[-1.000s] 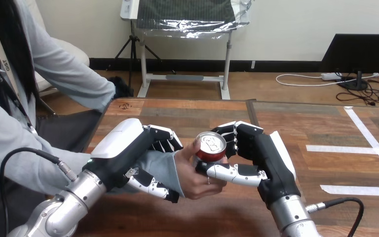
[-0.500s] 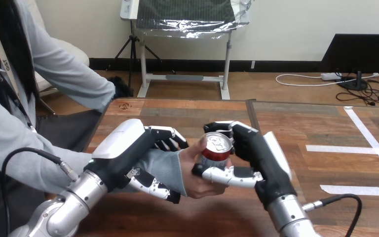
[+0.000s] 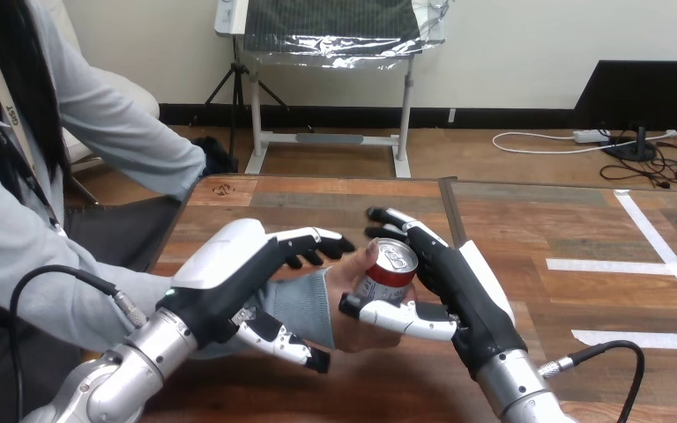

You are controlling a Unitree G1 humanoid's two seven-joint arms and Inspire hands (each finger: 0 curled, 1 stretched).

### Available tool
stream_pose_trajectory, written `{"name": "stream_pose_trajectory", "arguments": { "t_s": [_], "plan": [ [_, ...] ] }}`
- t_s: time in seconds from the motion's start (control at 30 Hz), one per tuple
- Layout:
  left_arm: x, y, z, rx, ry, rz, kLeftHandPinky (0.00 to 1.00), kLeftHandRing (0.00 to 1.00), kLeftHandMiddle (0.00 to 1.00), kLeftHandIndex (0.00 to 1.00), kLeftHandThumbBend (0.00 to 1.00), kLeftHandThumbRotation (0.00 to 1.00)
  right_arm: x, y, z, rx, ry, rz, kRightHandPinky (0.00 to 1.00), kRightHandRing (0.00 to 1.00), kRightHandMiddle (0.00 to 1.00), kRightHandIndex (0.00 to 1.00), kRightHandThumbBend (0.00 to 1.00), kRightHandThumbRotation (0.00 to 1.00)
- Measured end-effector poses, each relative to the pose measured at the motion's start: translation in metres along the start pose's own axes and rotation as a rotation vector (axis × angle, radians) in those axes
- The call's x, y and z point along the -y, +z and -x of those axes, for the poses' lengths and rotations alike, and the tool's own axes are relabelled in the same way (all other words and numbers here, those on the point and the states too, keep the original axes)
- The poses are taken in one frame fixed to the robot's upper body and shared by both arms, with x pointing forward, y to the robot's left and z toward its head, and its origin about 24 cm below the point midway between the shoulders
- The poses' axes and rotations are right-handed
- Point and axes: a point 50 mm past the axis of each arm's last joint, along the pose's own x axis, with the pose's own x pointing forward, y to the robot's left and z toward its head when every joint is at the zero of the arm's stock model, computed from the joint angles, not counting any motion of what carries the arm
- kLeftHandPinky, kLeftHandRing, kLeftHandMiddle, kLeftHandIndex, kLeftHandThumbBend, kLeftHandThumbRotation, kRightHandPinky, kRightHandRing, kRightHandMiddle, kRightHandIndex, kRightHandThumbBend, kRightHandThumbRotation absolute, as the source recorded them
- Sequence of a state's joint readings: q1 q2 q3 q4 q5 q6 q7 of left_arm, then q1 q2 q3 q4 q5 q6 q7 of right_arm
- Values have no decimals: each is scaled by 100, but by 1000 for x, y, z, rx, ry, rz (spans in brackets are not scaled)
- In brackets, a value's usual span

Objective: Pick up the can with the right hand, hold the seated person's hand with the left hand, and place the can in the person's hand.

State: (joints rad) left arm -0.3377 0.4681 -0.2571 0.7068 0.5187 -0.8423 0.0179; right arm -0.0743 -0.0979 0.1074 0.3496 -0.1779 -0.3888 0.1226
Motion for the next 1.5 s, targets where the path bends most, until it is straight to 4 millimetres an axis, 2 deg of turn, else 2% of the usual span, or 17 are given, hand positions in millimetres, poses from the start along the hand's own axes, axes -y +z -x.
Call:
{"name": "stream_pose_trajectory", "arguments": {
  "t_s": [0.13,0.4,0.9,1.5],
  "plan": [
    [1,1,1,3,-5,-6,89,97,98,98,100,34,2,0,0,-2,11,13,100,99,99,100,100,67],
    [2,3,2,8,-14,-22,93,100,100,100,100,38,6,-1,0,-5,25,37,100,100,100,100,100,72],
    [5,3,6,7,-8,-26,95,100,100,100,100,48,9,-2,0,-10,66,48,100,100,100,100,100,75],
    [11,1,17,-1,7,-14,96,100,100,100,100,54,11,-6,2,-17,71,38,100,100,100,100,100,74]
  ]
}}
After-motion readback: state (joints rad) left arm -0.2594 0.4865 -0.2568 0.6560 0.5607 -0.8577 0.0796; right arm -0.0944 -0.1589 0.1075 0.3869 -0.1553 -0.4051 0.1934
